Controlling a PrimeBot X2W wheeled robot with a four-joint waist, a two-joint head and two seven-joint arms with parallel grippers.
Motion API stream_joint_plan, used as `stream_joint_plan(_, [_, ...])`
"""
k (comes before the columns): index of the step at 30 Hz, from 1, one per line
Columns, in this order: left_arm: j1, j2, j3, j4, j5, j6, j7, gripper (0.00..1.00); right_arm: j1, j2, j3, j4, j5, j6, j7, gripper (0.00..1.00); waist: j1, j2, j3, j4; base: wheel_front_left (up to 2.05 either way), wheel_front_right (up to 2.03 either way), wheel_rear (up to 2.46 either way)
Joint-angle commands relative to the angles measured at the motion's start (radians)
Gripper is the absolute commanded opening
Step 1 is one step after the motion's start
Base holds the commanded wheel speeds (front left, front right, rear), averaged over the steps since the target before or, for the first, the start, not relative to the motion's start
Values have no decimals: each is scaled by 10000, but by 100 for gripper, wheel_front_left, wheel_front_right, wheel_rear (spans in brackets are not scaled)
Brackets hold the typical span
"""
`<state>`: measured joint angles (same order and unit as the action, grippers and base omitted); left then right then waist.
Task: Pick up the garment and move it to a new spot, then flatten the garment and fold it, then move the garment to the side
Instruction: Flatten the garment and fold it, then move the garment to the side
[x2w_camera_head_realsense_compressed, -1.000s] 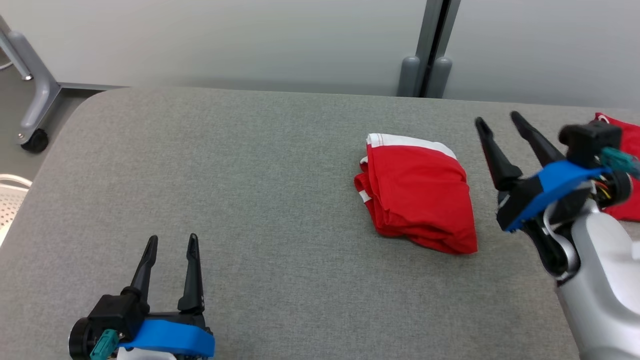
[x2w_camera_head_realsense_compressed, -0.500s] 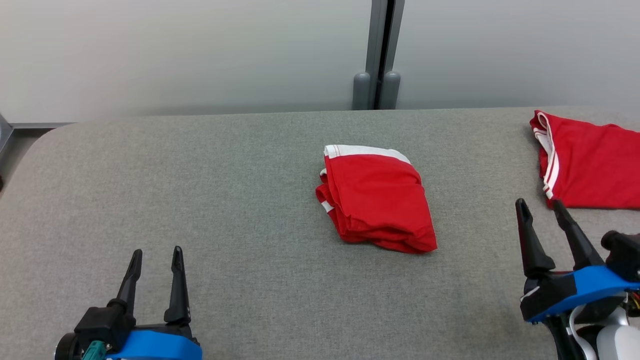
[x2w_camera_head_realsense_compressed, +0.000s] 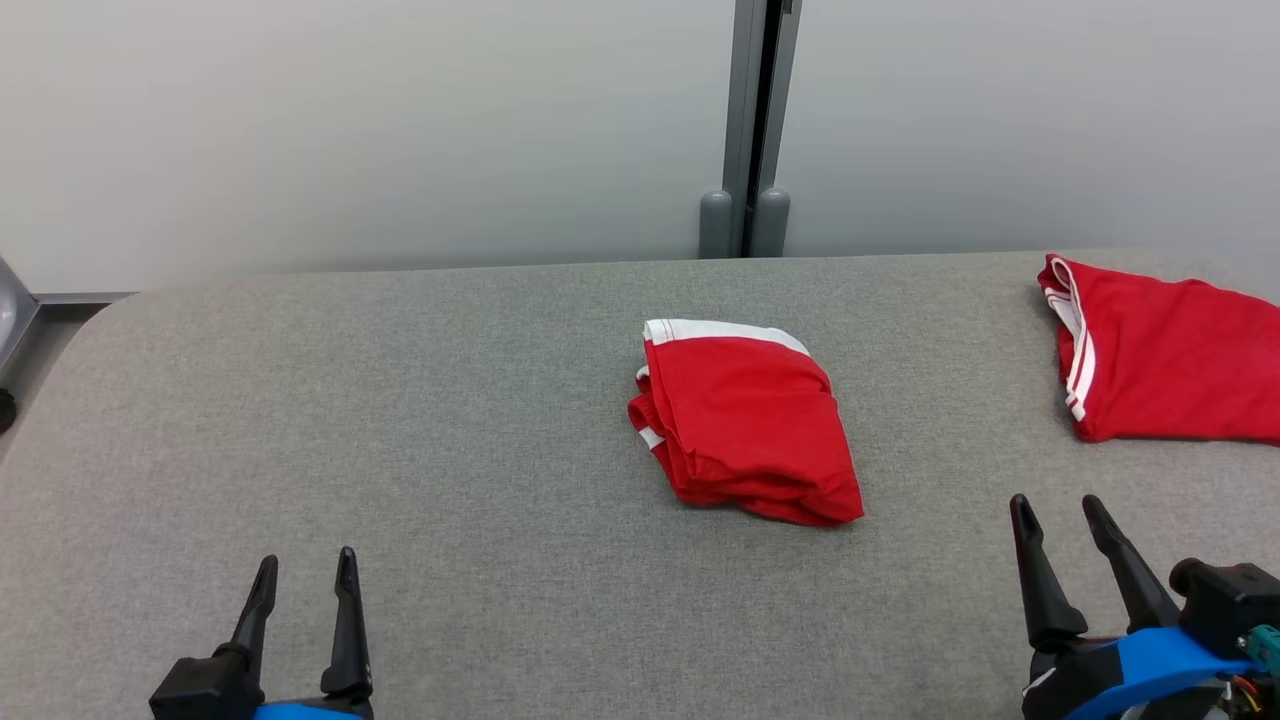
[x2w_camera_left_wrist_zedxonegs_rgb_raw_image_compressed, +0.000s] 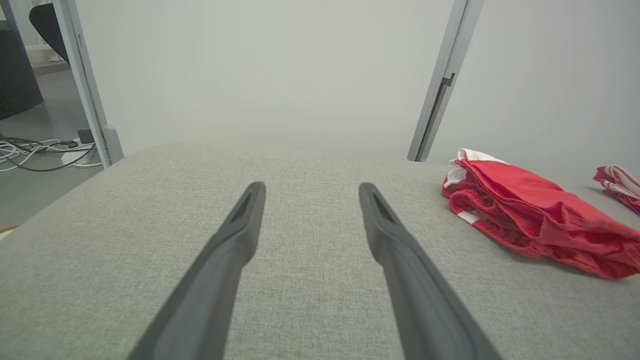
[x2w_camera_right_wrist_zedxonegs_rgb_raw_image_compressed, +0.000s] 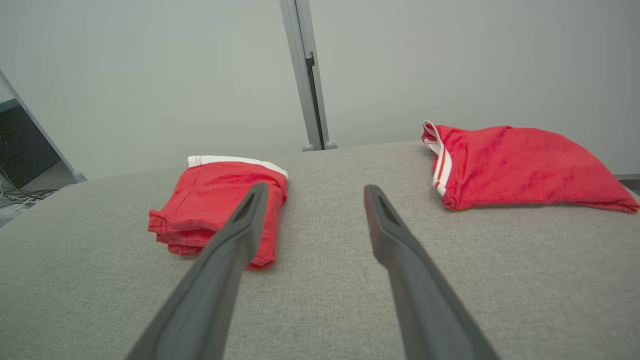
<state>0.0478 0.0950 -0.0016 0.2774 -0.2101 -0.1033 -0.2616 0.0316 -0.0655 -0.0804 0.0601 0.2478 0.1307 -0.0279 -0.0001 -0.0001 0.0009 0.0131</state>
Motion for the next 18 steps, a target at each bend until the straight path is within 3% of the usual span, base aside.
stream_joint_plan(1, [124, 55, 53, 12, 1, 42, -42, 100, 178, 54, -15, -27, -74, 1, -30, 100, 1, 1, -24, -6, 0, 0, 0])
stream_joint_plan(18, [197, 125, 34, -75, 39, 117, -42, 100, 201, 141, 21, 352, -59, 1, -102, 100, 1, 1, -87, 21, 0, 0, 0])
